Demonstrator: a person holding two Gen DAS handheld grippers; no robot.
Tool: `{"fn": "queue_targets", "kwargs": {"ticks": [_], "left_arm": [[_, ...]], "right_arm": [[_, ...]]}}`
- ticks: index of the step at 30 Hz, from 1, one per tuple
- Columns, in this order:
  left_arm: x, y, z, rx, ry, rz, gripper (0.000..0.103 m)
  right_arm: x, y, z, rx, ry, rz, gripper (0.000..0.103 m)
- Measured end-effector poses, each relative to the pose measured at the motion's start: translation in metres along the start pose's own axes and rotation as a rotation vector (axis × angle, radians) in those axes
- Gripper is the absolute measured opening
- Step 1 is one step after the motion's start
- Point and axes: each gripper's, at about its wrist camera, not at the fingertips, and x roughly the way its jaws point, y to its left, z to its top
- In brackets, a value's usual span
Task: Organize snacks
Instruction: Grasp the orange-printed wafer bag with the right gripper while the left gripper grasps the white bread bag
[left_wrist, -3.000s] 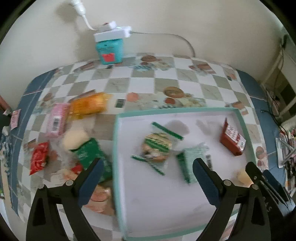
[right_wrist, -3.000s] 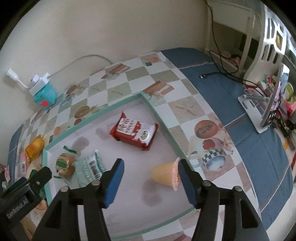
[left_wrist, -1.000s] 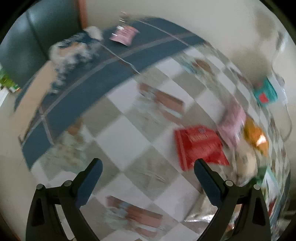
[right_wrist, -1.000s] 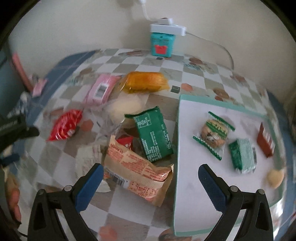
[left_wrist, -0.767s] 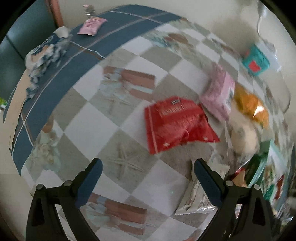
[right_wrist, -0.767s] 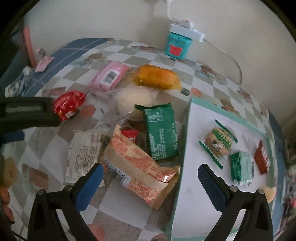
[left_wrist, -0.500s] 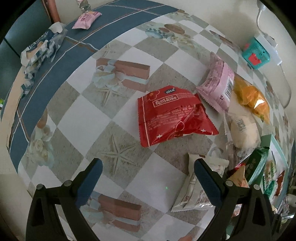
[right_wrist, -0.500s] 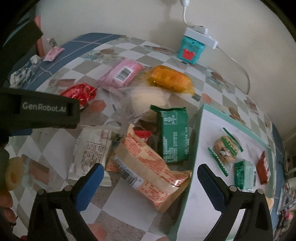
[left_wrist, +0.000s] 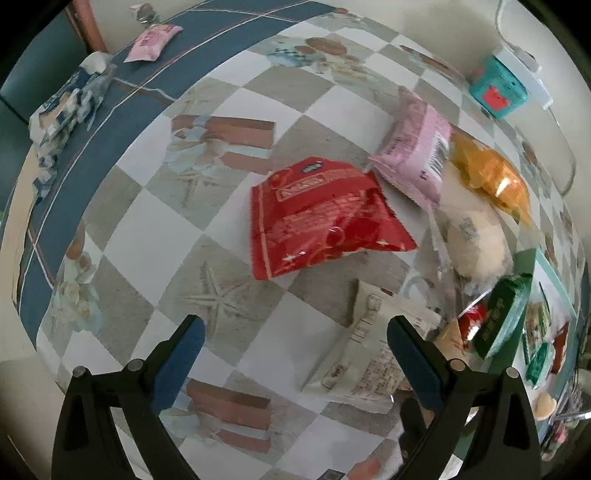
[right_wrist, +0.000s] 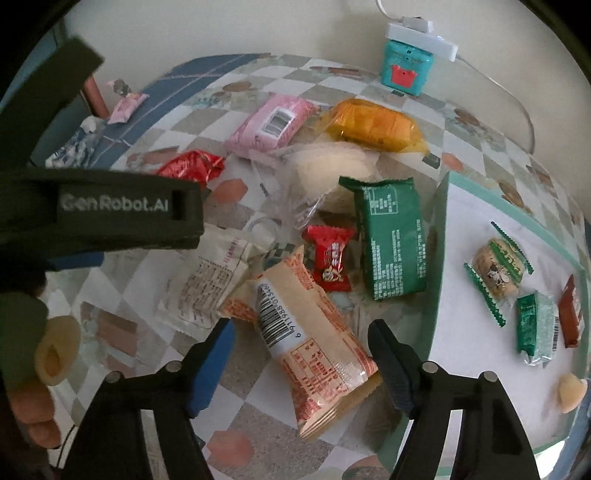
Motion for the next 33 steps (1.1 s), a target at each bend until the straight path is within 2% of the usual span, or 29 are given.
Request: {"fn": "queue_targets", "kwargs": {"ticks": [3, 9, 19, 21, 22, 23, 25, 28, 33], "left_arm": [[0.001, -0.008, 0.0, 0.021, 0.003, -0.005, 0.099], [0.0, -0.031, -0.003, 0.07, 0.011, -0.015, 0.099], [0.003, -0.068, -0.009, 0.149, 0.017, 0.001, 0.096], [0.004, -0.076, -0.012, 0.165, 0.025, 0.0, 0.085], [0.005, -0.08, -0.013, 0.17, 0.03, -0.002, 0.072], [0.014, -0.087, -0.012, 0.174, 0.038, -0.012, 0.064], [0.021, -0.094, -0.014, 0.187, 0.051, -0.007, 0.058], [0.023, -0.102, -0.016, 0.201, 0.045, 0.001, 0.053], [0.021, -0.111, -0.019, 0.214, 0.033, -0.02, 0.053]], "right_arm": [[0.002, 0.001, -0.003, -0.005, 0.011, -0.017, 0.065], [-0.003, -0.006, -0.005, 0.027, 0.009, 0.014, 0.046], [-0.005, -0.02, -0.005, 0.073, 0.017, 0.035, 0.044], [-0.006, -0.02, -0.006, 0.07, 0.018, 0.035, 0.044], [-0.006, -0.02, -0.006, 0.07, 0.018, 0.035, 0.044], [-0.007, -0.019, -0.007, 0.071, 0.018, 0.037, 0.044], [-0.006, -0.019, -0.007, 0.074, 0.02, 0.04, 0.044], [-0.008, -0.019, -0.007, 0.074, 0.02, 0.042, 0.044], [-0.01, -0.018, -0.006, 0.072, 0.016, 0.044, 0.044]]}}
